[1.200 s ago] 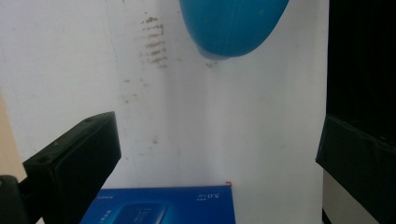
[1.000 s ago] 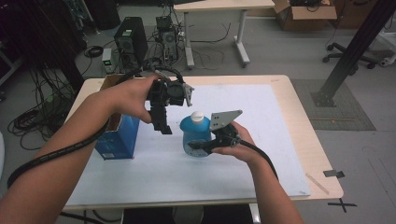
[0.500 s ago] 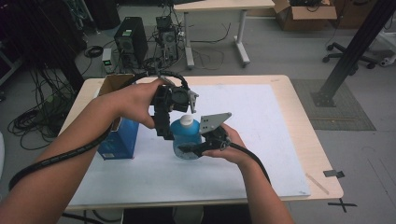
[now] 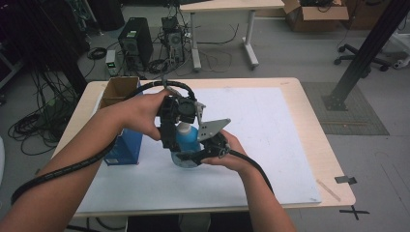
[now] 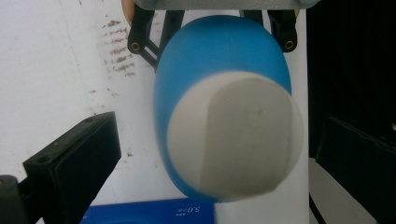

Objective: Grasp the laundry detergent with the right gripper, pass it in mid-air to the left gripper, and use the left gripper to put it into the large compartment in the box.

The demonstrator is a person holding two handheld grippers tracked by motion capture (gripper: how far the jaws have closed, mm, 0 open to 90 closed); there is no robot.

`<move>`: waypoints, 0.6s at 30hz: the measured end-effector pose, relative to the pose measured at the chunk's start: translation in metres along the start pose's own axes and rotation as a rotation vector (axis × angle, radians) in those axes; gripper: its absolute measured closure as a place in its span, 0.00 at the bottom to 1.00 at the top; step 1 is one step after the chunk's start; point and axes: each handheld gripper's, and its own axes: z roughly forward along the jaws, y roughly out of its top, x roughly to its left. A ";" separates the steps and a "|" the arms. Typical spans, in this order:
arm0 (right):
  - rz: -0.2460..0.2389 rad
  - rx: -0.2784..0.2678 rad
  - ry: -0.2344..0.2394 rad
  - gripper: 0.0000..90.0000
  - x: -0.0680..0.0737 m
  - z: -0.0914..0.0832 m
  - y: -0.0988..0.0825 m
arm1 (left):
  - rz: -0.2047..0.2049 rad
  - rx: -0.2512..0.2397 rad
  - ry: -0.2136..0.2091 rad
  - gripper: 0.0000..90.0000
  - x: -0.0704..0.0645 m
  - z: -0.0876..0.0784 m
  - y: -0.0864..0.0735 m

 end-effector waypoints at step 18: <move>-0.010 -0.011 -0.018 0.50 0.002 -0.003 0.007 | 0.011 0.000 0.010 0.07 -0.001 0.002 0.004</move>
